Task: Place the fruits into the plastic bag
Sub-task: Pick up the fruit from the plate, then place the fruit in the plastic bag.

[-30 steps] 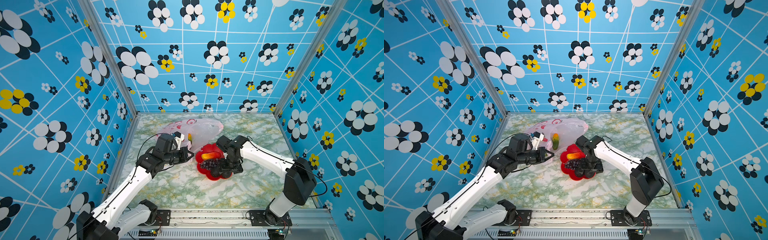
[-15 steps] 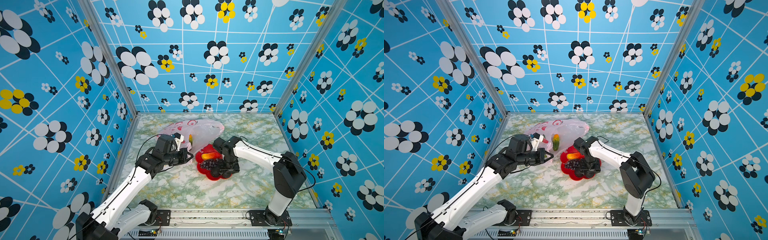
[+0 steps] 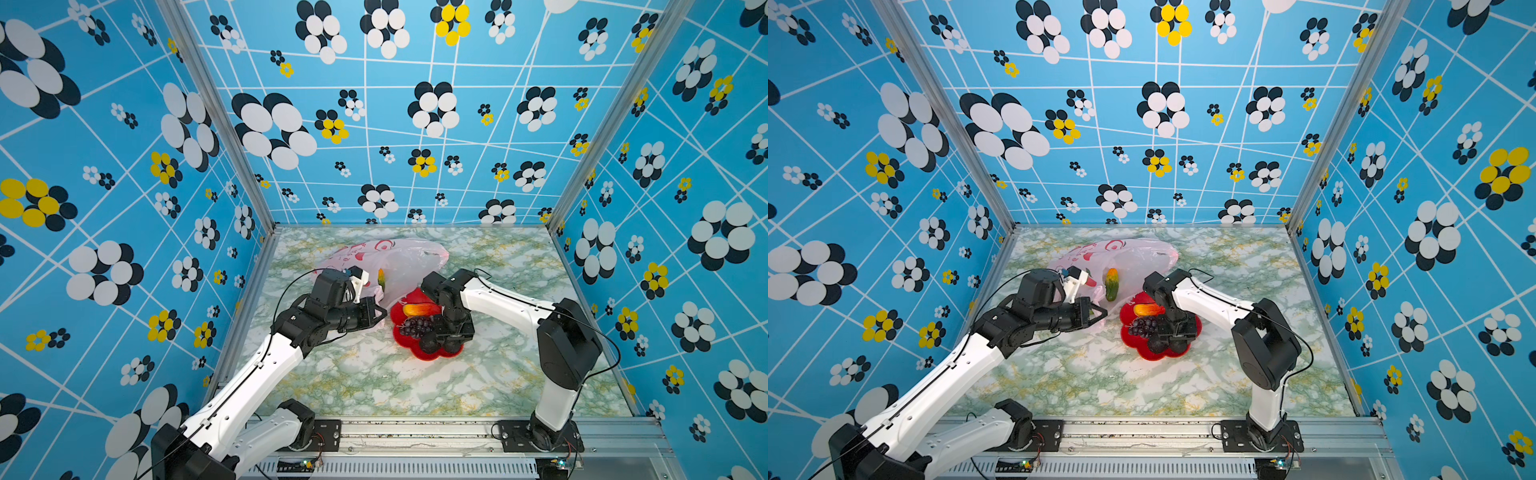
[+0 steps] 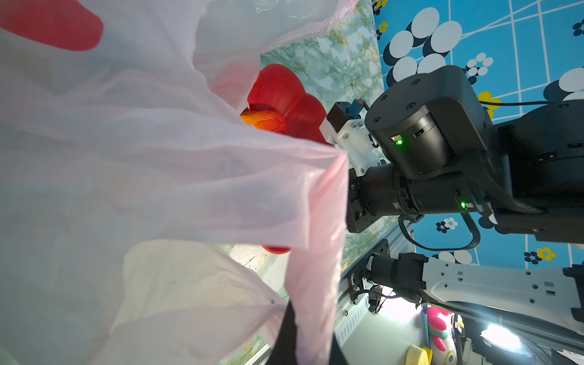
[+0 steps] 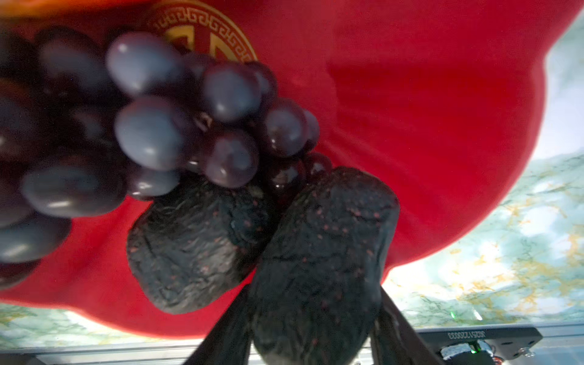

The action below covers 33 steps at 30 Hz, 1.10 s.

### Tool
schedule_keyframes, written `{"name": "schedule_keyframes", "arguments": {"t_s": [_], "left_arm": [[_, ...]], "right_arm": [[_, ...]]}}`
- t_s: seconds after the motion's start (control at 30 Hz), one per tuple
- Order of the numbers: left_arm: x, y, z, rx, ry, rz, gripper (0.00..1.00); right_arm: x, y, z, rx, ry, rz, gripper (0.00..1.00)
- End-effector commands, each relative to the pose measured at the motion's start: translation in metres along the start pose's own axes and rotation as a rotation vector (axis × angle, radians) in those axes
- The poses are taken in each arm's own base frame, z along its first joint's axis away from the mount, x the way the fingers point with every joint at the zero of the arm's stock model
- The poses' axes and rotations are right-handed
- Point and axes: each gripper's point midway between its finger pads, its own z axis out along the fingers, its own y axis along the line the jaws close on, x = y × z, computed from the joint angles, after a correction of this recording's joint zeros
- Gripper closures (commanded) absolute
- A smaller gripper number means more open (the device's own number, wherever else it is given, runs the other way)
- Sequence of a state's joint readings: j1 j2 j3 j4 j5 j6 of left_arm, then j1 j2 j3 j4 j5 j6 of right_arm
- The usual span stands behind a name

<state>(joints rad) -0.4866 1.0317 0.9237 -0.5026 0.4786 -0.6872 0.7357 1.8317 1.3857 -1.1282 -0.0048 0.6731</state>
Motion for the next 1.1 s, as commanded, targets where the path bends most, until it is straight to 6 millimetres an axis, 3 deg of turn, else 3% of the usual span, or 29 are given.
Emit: {"name": "schedule_keyframes", "arguments": {"t_s": [0.0, 0.33, 0.47, 0.73, 0.83, 1.07], "left_arm": [[-0.001, -0.007, -0.004, 0.009, -0.004, 0.024, 1.00], [-0.002, -0.008, -0.003, 0.016, -0.008, 0.011, 1.00], [-0.003, -0.008, -0.004, 0.020, -0.012, 0.010, 1.00], [-0.006, -0.011, -0.009, 0.017, -0.029, 0.029, 1.00], [-0.006, -0.011, -0.010, 0.014, -0.032, 0.030, 1.00], [-0.008, -0.015, -0.004, 0.005, -0.009, 0.042, 1.00]], "right_arm": [[0.001, -0.004, -0.016, 0.007, -0.031, 0.009, 0.47], [0.003, 0.001, -0.062, -0.131, -0.144, 0.057, 0.48], [-0.005, 0.026, -0.083, -0.309, -0.204, 0.091, 0.48], [-0.055, 0.100, -0.128, -0.776, -0.321, 0.188, 0.48], [-0.074, 0.117, -0.136, -0.844, -0.324, 0.196, 0.48], [-0.098, 0.136, -0.134, -0.861, -0.291, 0.202, 0.48]]}}
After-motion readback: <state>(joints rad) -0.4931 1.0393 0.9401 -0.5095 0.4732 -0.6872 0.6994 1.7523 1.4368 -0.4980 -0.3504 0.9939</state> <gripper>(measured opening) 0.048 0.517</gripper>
